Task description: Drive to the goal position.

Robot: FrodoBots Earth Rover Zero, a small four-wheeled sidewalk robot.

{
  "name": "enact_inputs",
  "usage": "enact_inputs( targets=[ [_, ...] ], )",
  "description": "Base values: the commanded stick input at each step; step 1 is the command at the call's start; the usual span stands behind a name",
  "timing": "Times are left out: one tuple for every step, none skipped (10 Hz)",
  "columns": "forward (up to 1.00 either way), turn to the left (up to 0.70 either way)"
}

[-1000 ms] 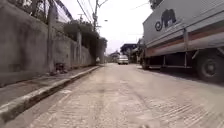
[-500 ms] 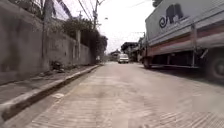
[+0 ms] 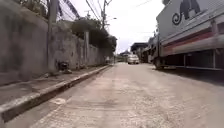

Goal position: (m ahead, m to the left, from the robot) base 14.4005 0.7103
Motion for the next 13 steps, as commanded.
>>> enact_inputs(
  targets=[
    [0.70,0.00],
    [0.70,0.00],
    [0.70,0.00],
    [0.70,0.00],
    [0.70,0.00],
    [0.70,0.00],
    [0.70,0.00],
    [0.70,0.00],
    [0.70,0.00],
    [0.70,0.00],
    [0.70,0.00],
    [0.70,0.00],
    [0.70,0.00]
  ],
)
